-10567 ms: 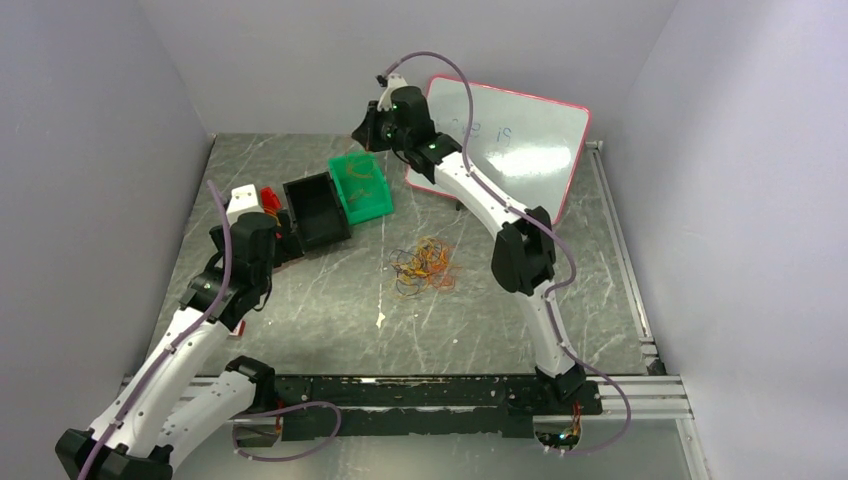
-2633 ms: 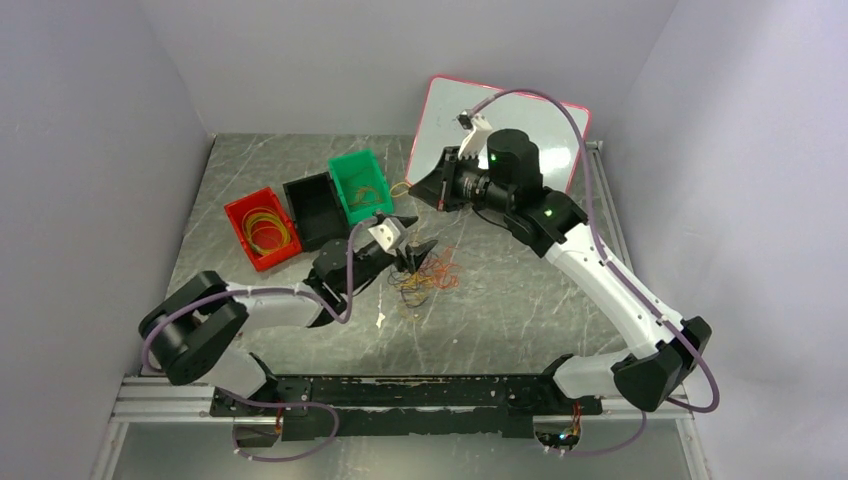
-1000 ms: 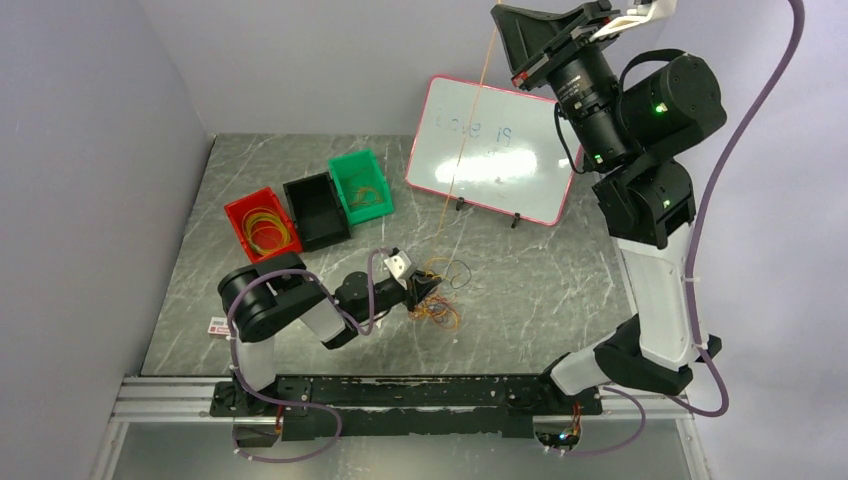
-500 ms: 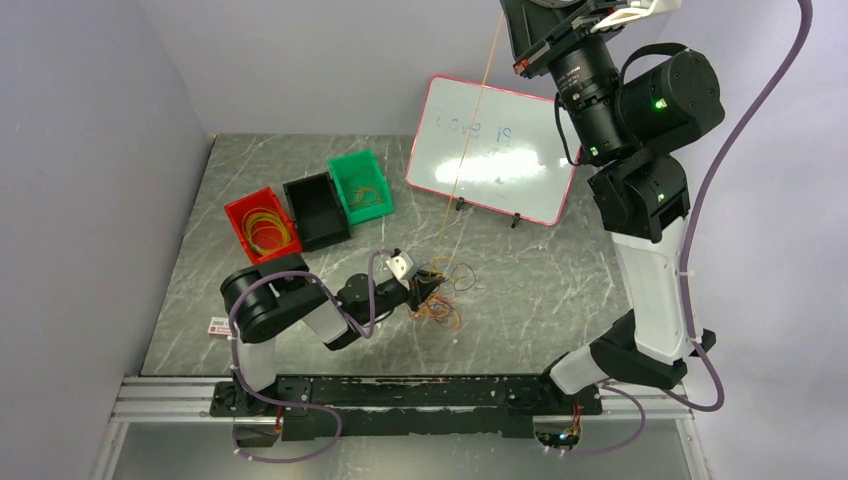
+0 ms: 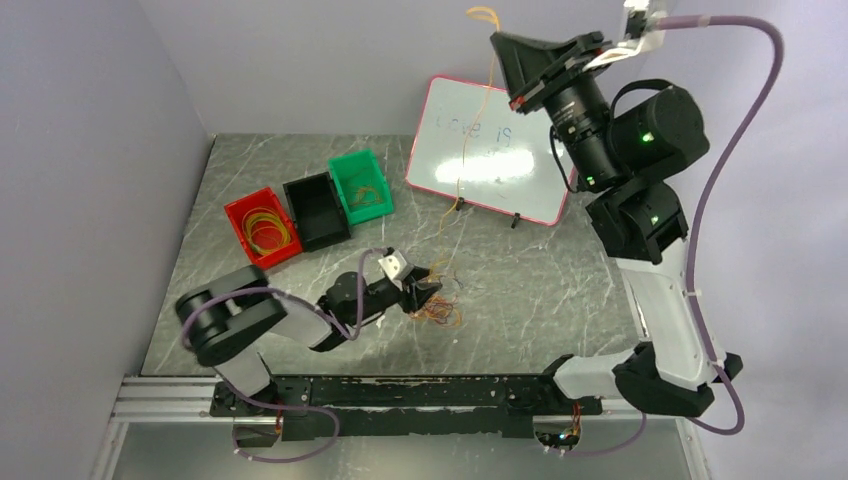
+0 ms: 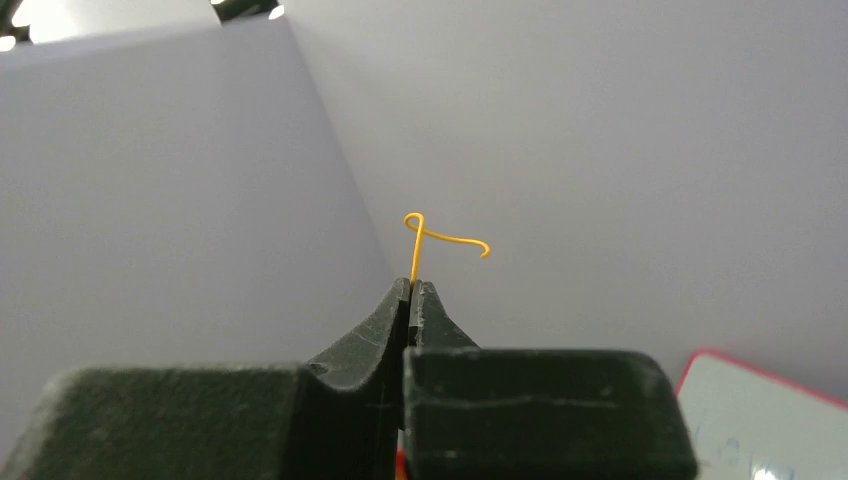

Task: Untangle the cables

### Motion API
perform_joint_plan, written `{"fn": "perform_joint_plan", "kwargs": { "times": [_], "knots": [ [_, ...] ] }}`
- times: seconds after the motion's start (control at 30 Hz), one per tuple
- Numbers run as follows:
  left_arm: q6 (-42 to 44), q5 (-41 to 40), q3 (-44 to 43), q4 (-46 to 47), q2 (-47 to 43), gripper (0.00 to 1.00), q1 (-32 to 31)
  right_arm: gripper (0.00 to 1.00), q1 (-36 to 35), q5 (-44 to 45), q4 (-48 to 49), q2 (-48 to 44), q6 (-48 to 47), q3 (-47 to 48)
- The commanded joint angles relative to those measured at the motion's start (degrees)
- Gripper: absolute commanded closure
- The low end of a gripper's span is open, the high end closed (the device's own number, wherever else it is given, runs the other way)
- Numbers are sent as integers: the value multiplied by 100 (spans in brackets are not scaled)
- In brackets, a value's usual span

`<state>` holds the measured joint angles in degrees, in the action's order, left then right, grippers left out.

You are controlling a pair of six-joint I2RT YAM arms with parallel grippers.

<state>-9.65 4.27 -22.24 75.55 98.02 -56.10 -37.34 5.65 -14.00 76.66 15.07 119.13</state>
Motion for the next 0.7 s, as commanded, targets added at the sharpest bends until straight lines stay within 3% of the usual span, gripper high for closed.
{"fn": "perform_joint_plan", "kwargs": {
  "times": [0.0, 0.3, 0.37, 0.5, 0.67],
  "knots": [
    [372, 328, -104, -847, -1100, 49, -51, 100, 1, -215, 206, -374, 416, -968],
    [704, 165, -22, -2201, -2908, 14, -51, 100, 7, -382, 75, -742, 768, -1870],
    [797, 265, -102, -2355, -3097, 11, -51, 100, 2, -507, 107, -745, 877, -1979],
    [963, 366, -457, -2288, -2763, 10, -51, 100, 5, -662, 258, -738, 1033, -2009],
    [579, 11, -673, -1428, -1806, 7, -56, 100, 1, -736, 216, -663, 1141, -1650]
  ]
}}
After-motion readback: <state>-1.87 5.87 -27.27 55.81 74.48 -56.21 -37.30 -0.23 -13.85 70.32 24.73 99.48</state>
